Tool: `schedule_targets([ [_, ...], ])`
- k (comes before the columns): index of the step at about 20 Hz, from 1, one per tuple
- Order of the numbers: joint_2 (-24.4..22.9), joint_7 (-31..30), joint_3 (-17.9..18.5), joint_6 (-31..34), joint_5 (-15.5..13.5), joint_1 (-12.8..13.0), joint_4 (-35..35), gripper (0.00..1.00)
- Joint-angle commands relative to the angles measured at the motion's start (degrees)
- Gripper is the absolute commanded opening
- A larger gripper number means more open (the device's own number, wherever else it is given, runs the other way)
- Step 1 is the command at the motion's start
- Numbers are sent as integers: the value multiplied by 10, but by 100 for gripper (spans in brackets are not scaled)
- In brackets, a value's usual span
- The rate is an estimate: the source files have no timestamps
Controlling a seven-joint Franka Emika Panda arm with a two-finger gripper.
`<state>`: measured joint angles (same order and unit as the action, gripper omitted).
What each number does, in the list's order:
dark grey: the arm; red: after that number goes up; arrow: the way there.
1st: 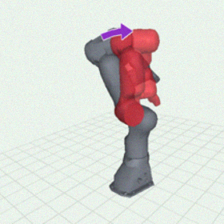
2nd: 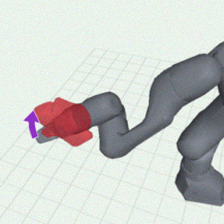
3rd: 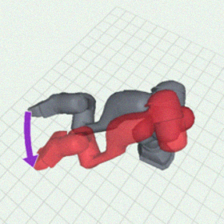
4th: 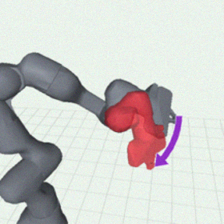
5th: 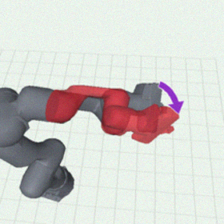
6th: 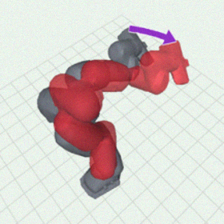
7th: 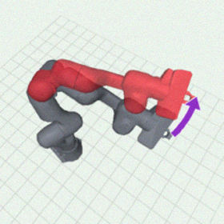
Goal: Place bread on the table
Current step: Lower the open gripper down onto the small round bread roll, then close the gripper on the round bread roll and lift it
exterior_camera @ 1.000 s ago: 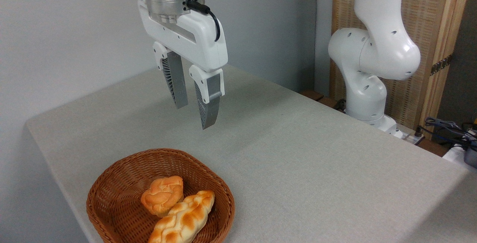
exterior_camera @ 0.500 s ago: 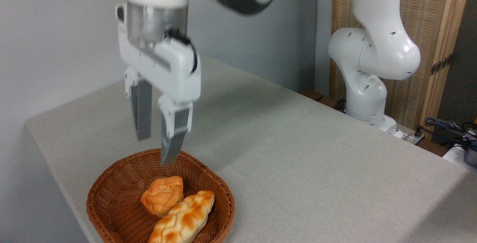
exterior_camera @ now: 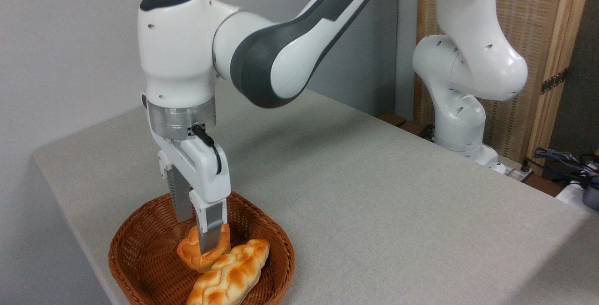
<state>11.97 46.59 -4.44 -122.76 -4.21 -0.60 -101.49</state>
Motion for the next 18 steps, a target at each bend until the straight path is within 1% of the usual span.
schedule_targets([
  [1,-2,2,-7,-15,35,0,-18,100],
  [3,1,1,-22,-17,44,0,-29,100],
  [4,3,2,-23,-17,46,0,-30,99],
  [5,3,3,-23,-17,52,0,-31,92],
  [6,3,6,-25,-16,71,0,-31,68],
  [7,3,7,-26,-16,76,0,-31,57],
  [8,3,7,-27,-16,78,0,-31,37],
  [9,5,7,-27,-16,80,0,-31,27],
  [18,4,14,-26,-16,83,0,-30,27],
])
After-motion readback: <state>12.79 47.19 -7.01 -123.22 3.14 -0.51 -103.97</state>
